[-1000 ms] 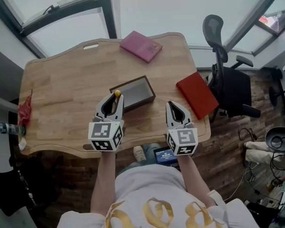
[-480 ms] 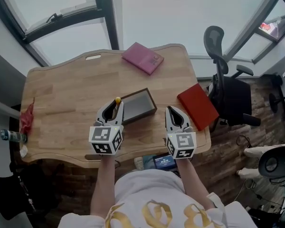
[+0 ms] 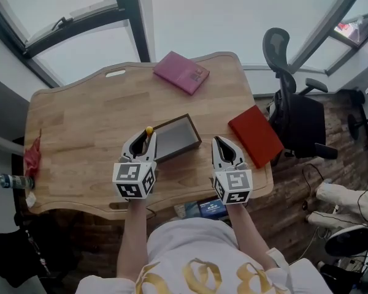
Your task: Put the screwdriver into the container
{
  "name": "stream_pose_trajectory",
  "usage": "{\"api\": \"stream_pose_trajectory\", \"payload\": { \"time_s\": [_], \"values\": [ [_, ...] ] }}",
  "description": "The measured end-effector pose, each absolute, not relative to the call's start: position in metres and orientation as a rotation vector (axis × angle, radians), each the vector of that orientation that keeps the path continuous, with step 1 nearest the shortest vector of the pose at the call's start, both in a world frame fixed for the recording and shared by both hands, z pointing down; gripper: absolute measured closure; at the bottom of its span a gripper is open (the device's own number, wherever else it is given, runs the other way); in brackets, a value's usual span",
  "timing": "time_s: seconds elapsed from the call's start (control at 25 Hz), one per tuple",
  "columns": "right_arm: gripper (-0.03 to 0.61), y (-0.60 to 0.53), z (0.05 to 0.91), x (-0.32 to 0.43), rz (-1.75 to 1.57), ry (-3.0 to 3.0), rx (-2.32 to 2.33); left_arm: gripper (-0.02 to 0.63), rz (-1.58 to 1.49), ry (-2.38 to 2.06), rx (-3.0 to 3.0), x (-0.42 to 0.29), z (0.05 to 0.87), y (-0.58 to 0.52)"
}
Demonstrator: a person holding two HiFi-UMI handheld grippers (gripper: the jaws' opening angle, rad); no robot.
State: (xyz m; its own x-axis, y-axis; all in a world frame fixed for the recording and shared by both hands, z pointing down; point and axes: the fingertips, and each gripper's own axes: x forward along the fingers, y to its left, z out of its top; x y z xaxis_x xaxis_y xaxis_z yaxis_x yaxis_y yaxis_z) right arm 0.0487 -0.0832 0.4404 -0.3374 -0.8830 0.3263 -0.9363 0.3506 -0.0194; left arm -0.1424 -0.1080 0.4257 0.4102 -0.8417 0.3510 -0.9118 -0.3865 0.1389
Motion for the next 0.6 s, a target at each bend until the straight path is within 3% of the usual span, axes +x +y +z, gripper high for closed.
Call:
{"api": "stream_pose_trajectory", "payload": {
  "time_s": [0.6],
  "values": [
    [0.546,-0.114,0.469,0.047,0.365,-2.328,1.574,0.537,0.406,-1.446,2.306,-0.142,0.467,-0.132]
  ]
}}
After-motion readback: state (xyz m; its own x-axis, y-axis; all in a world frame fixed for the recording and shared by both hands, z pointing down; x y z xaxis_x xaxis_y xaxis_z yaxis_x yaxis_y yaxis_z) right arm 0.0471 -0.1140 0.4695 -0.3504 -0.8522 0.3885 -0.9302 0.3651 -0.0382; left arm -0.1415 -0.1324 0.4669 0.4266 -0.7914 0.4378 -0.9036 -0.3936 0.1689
